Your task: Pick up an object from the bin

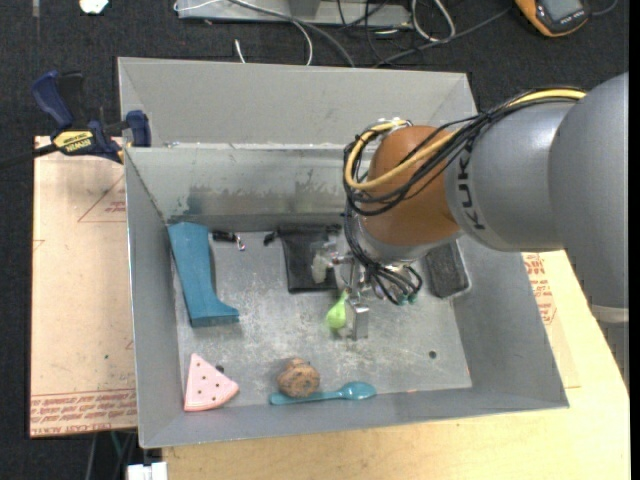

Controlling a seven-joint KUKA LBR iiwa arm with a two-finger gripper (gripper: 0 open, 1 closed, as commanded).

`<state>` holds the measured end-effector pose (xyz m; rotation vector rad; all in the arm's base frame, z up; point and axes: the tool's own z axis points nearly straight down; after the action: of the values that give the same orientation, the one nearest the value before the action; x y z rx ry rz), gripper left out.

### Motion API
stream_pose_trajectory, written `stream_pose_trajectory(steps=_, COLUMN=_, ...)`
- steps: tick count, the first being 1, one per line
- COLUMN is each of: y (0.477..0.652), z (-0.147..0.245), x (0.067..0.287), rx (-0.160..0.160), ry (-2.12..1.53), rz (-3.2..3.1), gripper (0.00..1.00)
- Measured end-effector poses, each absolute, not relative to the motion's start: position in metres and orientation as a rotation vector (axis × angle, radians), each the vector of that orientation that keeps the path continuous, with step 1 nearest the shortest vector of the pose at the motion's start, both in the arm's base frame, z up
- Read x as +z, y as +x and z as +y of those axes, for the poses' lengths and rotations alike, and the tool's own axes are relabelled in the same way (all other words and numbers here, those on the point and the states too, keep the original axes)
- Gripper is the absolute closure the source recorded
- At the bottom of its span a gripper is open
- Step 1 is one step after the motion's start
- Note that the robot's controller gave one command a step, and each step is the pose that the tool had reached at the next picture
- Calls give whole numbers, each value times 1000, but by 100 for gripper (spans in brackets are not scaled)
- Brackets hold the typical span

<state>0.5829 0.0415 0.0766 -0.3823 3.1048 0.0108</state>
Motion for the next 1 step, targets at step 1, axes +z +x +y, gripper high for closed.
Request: stream_pose_trajectory(steps=1, y=571, z=39, x=73, rx=12, ry=-32, rz=3132, gripper=0)
